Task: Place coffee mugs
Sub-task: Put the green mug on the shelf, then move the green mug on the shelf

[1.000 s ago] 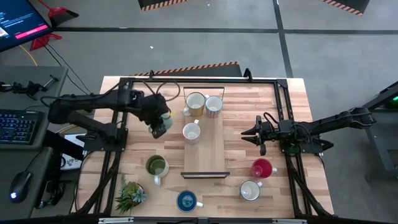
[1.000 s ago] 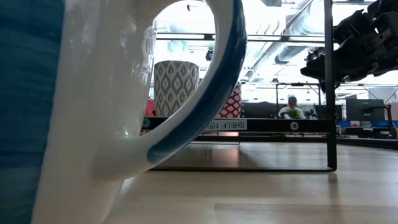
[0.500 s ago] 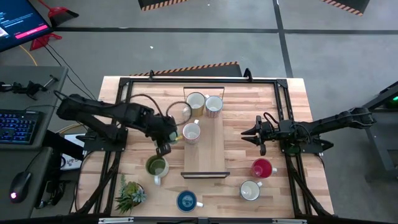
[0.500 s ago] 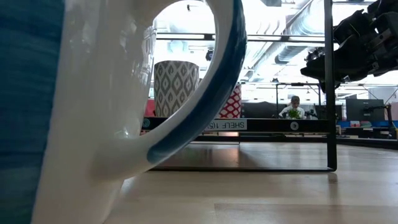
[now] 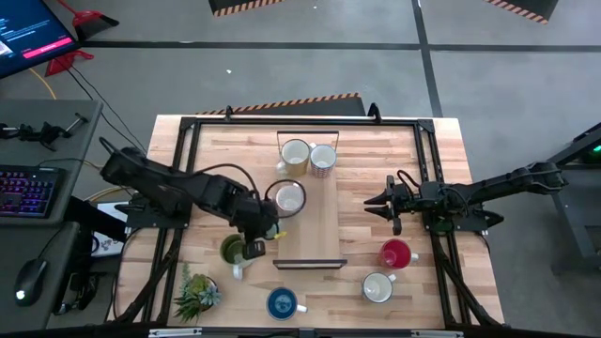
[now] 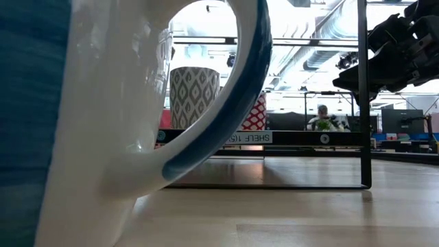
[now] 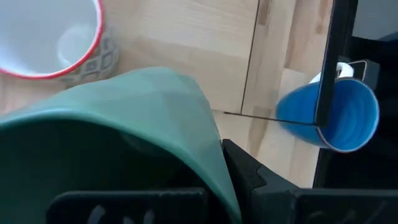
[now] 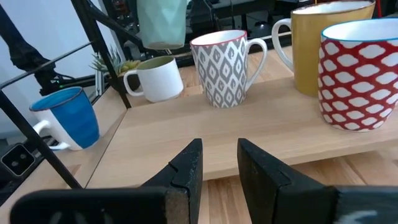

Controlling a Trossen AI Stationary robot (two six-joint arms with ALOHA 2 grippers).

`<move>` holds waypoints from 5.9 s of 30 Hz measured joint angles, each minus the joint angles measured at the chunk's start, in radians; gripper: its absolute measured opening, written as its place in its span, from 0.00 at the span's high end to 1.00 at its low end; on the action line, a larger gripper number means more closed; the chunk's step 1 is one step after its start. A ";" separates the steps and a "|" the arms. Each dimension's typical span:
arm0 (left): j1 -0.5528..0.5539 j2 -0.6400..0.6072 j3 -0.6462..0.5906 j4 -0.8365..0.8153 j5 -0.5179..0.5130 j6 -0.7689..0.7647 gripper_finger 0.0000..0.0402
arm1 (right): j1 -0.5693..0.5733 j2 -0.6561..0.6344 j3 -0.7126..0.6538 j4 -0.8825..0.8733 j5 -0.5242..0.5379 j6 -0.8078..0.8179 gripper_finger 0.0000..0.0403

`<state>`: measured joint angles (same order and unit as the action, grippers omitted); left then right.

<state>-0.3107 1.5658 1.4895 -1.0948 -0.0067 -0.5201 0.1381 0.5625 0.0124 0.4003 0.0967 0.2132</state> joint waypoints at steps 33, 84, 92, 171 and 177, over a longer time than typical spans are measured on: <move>-0.003 0.243 0.001 0.192 0.078 0.082 0.99 | 0.000 0.000 0.000 0.017 -0.003 0.017 0.79; 0.008 0.266 0.196 0.041 -0.046 0.111 0.83 | 0.000 -0.001 0.000 0.003 -0.030 0.006 0.79; -0.047 0.265 0.251 -0.005 -0.057 0.112 0.83 | 0.000 -0.001 0.000 0.002 -0.038 0.007 0.79; -0.026 0.385 0.247 -0.050 -0.125 0.174 0.94 | 0.000 0.000 0.000 0.008 -0.056 0.018 0.79; -0.009 0.385 0.247 -0.062 -0.139 0.177 0.94 | 0.000 0.000 0.000 0.008 -0.056 0.024 0.79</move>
<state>-0.3201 1.9511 1.7363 -1.1568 -0.1455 -0.3431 0.1383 0.5621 0.0120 0.4080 0.0406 0.2371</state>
